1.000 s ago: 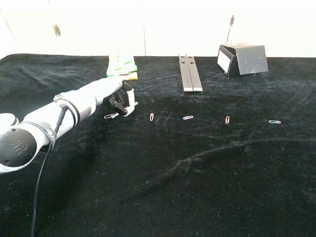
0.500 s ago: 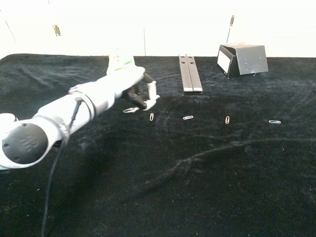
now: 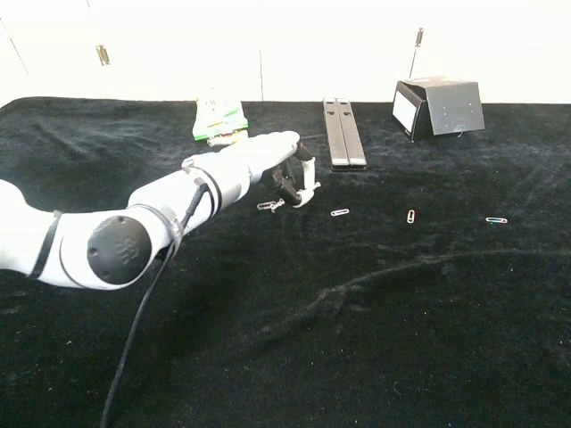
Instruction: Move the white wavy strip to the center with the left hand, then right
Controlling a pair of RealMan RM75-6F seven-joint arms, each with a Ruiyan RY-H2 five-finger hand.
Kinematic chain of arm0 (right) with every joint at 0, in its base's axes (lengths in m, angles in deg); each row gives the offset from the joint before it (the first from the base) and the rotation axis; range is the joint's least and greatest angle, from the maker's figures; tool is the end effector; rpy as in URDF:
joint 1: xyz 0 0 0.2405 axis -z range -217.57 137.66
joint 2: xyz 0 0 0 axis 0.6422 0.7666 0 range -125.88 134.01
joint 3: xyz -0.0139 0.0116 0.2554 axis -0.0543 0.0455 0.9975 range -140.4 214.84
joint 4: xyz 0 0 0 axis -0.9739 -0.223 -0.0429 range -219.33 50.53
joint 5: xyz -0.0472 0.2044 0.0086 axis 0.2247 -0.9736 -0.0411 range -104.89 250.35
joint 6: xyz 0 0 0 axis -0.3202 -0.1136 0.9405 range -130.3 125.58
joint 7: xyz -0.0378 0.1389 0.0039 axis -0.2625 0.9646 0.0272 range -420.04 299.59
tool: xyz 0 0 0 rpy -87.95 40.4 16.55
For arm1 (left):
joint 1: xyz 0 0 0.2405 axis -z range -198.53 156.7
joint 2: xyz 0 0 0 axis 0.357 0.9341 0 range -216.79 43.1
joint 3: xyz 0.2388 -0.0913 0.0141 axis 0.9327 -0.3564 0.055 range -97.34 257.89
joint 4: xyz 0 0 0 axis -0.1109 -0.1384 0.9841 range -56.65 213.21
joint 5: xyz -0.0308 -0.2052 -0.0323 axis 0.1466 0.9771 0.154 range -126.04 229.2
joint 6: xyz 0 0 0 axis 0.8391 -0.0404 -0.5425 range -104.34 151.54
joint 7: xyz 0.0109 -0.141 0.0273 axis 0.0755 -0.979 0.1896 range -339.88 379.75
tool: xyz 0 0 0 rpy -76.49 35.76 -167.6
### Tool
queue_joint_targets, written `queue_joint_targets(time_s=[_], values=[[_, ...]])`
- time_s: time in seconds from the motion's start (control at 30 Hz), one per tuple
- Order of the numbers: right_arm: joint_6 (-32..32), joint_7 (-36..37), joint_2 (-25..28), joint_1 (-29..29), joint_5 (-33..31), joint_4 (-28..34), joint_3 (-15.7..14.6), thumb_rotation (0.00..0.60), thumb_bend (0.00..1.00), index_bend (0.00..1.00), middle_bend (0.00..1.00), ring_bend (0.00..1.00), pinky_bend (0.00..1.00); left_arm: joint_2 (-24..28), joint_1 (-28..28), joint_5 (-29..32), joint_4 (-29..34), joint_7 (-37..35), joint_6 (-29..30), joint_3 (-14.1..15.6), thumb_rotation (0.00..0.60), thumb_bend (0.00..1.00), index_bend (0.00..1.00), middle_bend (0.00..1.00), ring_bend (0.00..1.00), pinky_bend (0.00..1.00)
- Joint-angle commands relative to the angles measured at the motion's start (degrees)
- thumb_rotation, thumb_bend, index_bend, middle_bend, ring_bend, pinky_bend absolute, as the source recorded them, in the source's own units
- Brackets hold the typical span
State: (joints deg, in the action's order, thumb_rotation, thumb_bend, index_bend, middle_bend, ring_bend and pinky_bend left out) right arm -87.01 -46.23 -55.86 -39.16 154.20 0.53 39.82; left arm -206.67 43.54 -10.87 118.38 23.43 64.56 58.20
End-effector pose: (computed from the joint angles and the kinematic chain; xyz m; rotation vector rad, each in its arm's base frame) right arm -0.3662 -0.1466 0.2042 1.2196 -1.0090 0.8313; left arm -0.0418 0.4172 -0.1330 -1.8546 -1.1000 -1.0646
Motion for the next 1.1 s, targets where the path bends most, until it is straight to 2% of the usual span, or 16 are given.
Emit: queue_joint_targets(time_s=[0.03,0.2,0.37,0.53,0.8,0.93,1.1], values=[[0.0,0.7,0.1,0.3,-0.5,-0.4,0.3,0.600,0.27,0.00,0.00,0.00,0.00,-2.0,1.5,-0.9,-4.2,-2.9,-2.2,0.0,0.600,0.58,0.82,1.00,1.00,1.00],[0.1,1.2,0.1,0.6,-0.6,-0.9,0.4,0.600,0.27,0.00,0.00,0.00,0.00,-3.5,2.2,-2.5,-7.1,-5.4,-2.6,0.8,0.600,0.58,0.82,1.00,1.00,1.00],[0.6,1.1,0.2,0.2,-0.1,-0.8,0.4,0.600,0.27,0.00,0.00,0.00,0.00,-2.8,1.6,-4.5,-4.8,-5.1,1.2,1.5,0.600,0.58,0.82,1.00,1.00,1.00],[1.2,1.2,0.3,-0.3,1.5,-0.4,0.0,0.600,0.27,0.00,0.00,0.00,0.00,0.1,-1.5,-4.9,4.4,0.1,6.9,2.3,0.600,0.58,0.82,1.00,1.00,1.00],[-0.3,2.5,1.2,-0.2,4.6,0.6,-0.8,0.600,0.27,0.00,0.00,0.00,0.00,2.9,-6.1,-1.7,20.9,15.0,14.7,3.2,0.600,0.58,0.82,1.00,1.00,1.00],[-0.5,4.1,1.7,-0.2,5.6,0.4,-1.2,0.600,0.27,0.00,0.00,0.00,0.00,1.7,-7.6,0.2,26.0,20.9,17.6,4.1,0.600,0.58,0.82,1.00,1.00,1.00],[-1.4,6.6,2.4,0.1,7.5,-0.1,-2.0,0.600,0.27,0.00,0.00,0.00,0.00,-1.6,-8.2,1.3,27.9,25.9,19.9,5.5,0.600,0.58,0.82,1.00,1.00,1.00]])
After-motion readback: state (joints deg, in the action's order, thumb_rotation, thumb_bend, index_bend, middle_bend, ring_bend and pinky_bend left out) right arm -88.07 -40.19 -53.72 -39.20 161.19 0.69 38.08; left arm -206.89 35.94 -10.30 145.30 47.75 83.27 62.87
